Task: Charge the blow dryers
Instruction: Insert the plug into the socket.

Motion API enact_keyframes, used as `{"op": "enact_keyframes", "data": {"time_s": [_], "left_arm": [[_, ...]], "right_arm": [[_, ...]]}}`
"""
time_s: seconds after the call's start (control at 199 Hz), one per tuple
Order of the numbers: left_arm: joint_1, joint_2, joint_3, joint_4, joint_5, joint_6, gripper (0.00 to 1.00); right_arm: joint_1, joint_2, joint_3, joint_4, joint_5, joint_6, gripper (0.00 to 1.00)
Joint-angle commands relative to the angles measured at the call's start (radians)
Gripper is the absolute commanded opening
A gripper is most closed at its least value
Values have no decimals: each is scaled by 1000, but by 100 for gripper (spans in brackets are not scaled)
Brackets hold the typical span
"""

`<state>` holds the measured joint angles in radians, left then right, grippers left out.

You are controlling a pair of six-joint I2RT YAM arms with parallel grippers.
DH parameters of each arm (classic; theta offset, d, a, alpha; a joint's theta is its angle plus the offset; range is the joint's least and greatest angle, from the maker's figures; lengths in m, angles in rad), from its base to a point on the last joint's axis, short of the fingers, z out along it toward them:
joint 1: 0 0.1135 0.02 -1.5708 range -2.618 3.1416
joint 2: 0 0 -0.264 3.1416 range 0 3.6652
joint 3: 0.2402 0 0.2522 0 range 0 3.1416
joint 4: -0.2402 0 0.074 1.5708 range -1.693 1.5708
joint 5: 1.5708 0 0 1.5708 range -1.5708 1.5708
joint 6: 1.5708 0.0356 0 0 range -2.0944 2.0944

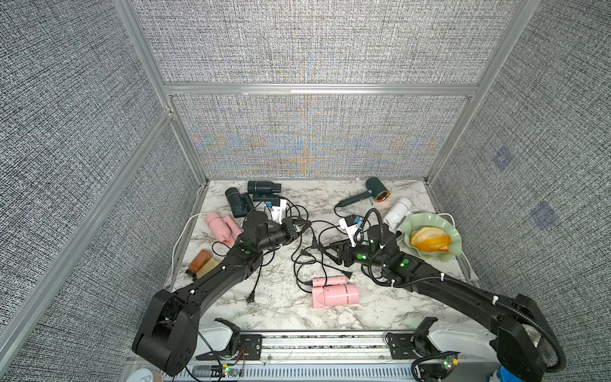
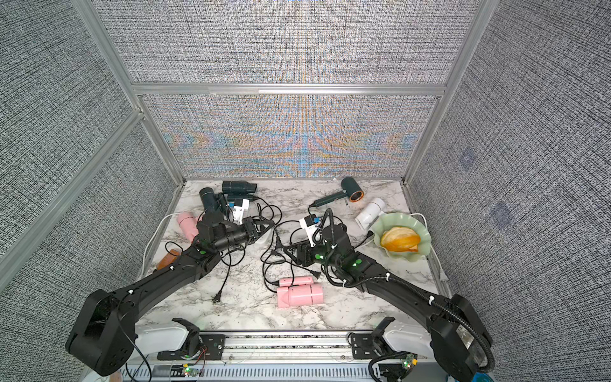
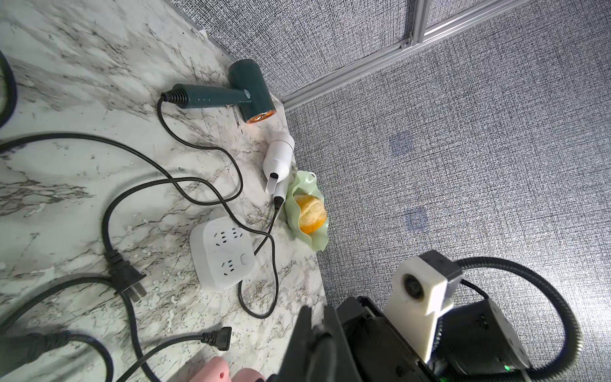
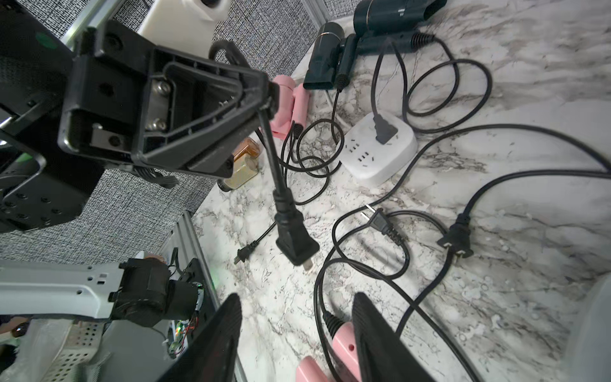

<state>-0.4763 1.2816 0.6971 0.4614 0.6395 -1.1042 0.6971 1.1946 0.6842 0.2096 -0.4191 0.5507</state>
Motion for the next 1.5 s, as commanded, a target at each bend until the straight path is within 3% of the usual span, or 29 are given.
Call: {"op": "enact_keyframes", "data": {"time_s": [0.0,0.246,0.592,1.26,1.496], "left_arm": [[-1,0,7,18,29,-1,2],[0,6,24,0,43,-14,2],[-3,21,36,-11,64,-27,2],[-1,46,84,-38,73,-4,3],[-1,55,92,-33,74,-6,3]], "right_arm": [[-13,14,-21,133,-112,61,57],[-30,106,-17,290,-190,116,59],[-22,208,22,375,-197,148,58],[-15,160,4,307,-161,117,26],[-15,152,-5,324,-161,125,20]]}}
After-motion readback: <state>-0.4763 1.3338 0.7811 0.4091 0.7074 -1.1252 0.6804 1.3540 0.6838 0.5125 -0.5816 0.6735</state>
